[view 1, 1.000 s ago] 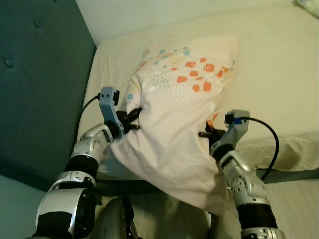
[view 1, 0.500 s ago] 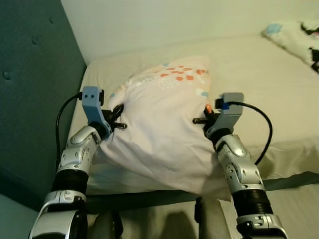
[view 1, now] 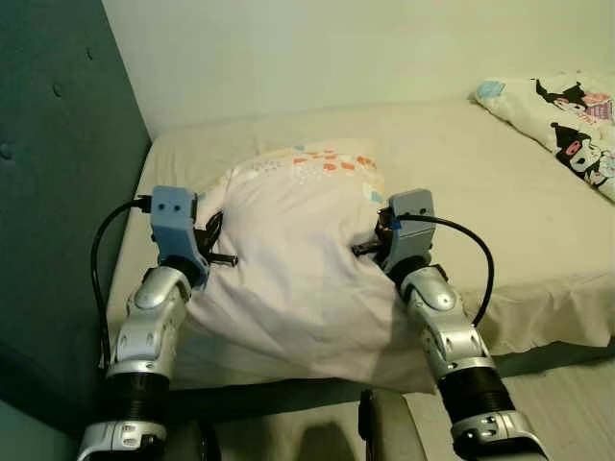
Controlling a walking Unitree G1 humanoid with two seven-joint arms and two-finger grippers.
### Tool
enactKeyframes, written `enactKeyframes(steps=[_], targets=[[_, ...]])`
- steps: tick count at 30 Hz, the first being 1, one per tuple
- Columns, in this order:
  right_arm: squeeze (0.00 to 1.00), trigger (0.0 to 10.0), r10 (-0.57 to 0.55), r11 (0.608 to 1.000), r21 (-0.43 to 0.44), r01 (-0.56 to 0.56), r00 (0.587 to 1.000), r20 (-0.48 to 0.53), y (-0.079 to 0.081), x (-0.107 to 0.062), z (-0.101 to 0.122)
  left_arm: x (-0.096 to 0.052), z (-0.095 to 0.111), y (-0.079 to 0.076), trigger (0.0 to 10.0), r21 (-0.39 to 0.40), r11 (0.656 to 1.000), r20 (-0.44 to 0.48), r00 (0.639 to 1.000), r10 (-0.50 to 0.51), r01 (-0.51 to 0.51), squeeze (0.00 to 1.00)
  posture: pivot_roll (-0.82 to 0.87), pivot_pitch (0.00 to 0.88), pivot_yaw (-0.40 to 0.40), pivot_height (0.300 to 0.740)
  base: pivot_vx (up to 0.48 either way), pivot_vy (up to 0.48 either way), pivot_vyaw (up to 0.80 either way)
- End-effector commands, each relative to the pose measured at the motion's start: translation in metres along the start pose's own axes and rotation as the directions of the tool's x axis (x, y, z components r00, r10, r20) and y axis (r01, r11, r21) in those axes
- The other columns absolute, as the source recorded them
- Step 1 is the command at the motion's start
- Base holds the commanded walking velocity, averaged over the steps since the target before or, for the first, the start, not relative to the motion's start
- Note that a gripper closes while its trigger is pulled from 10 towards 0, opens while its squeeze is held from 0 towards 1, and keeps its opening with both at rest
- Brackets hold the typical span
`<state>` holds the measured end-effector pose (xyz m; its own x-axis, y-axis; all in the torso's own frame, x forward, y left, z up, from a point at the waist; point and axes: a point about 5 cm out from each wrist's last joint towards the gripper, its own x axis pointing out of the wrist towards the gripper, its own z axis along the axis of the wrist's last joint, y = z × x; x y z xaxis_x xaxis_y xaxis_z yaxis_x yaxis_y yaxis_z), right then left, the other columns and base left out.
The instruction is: Clean up the room
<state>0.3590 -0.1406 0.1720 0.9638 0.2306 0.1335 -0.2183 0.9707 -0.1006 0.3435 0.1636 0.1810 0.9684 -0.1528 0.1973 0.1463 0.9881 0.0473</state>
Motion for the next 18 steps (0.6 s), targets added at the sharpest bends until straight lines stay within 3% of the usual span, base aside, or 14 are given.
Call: enactKeyframes(steps=[1,8,18], targets=[[0.00,10.0,0.019,1.000,-0.007,-0.019,0.998,0.053,0.007,0.001,0.005,-0.002,0.011,-0.002,10.0,0.047,0.999,0.077,0.997,0.019,-0.023,0.00,-0.03,0.019,0.020,0.565,0.000,0.000,0.00],[0.00,10.0,0.022,0.999,-0.027,-0.021,0.998,0.059,0.010,-0.001,0.002,-0.008,0.008,-0.009,10.0,0.066,0.998,0.085,0.996,-0.013,0.007,0.00,-0.05,0.011,0.040,0.585,0.000,0.000,0.00],[0.00,10.0,0.008,0.999,-0.034,-0.005,0.998,0.068,0.004,-0.001,0.003,-0.006,0.009,-0.016,10.0,0.063,0.998,0.087,0.996,-0.028,0.023,0.00,-0.07,0.004,0.060,0.620,0.000,0.000,0.00]])
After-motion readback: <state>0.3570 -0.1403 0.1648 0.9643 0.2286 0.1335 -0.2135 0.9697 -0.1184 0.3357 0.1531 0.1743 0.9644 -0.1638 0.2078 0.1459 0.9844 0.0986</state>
